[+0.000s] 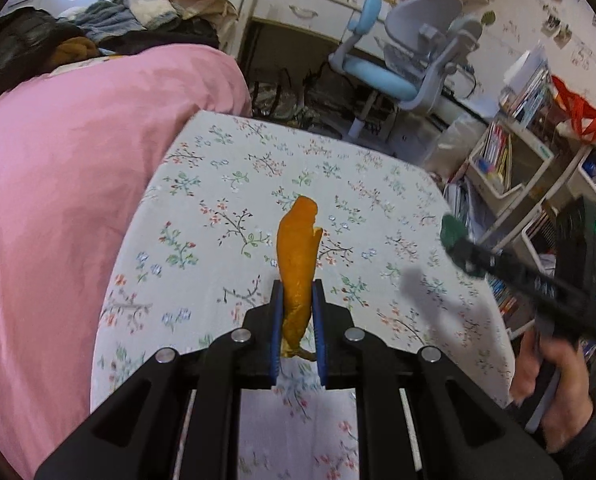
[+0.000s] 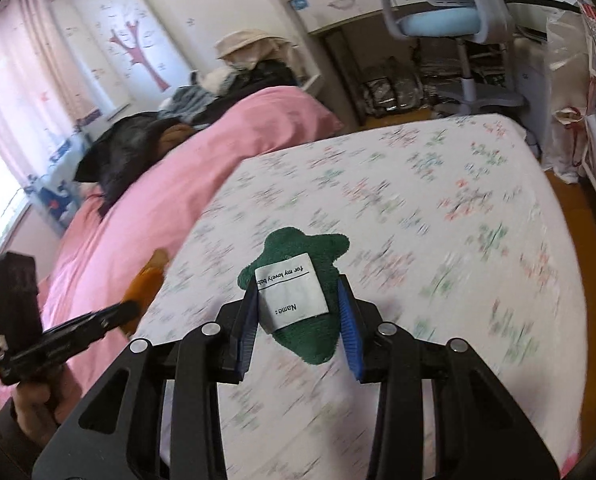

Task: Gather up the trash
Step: 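Carry the green packet and orange peel to the yellow bucket and release both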

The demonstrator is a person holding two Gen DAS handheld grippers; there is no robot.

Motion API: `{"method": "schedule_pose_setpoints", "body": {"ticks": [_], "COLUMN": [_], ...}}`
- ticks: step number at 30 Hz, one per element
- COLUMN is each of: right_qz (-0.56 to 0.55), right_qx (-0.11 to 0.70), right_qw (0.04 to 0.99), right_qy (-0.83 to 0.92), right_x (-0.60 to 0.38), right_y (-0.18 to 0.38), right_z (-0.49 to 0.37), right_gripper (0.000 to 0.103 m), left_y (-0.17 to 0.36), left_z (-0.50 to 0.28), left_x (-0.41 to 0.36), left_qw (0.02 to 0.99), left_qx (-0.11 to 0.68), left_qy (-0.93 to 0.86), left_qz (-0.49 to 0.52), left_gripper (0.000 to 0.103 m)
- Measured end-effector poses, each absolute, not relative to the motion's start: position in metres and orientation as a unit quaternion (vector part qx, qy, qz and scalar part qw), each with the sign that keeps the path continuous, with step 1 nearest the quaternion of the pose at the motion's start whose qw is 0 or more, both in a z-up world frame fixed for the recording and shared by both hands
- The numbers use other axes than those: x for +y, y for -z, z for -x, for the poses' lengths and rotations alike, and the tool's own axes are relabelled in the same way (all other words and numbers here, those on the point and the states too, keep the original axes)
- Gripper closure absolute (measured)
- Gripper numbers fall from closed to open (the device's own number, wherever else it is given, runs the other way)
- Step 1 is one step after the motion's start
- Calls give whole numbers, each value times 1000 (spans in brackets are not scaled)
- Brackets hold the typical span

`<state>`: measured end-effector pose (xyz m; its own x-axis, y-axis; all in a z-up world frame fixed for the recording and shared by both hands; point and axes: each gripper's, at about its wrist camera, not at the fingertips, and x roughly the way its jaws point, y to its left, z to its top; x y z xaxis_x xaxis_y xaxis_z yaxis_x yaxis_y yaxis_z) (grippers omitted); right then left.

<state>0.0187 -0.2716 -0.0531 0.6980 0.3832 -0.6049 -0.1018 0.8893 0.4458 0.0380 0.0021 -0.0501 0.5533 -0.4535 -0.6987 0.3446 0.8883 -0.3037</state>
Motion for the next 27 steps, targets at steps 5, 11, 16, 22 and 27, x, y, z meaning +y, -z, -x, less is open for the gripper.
{"method": "schedule_pose_setpoints", "body": {"ticks": [5,11,16,22,27], "right_qz": [-182,-158,-159,-151,-152], "right_qx": [366,363,358,359,379], "right_qw": [899,901,901,898,888], "right_qy": [-157,-178,-187,-204,-214], "right_x": [-239,-208,-200,-188,-179], "right_y": [56,59,56,56,66], "right_z": [32,89,120,161,193], "right_gripper": [68,68,68,68,68], "left_y": [47,47,46,49,53], "left_z": [-8,19,39,65,84], "left_x": [7,9,12,16,19], "left_qw": [886,893,897,901,900], "left_qx": [401,391,382,378,382], "left_qy": [222,218,215,211,209], "left_qz": [71,56,49,37,34], "left_gripper": [89,89,89,89,89]}}
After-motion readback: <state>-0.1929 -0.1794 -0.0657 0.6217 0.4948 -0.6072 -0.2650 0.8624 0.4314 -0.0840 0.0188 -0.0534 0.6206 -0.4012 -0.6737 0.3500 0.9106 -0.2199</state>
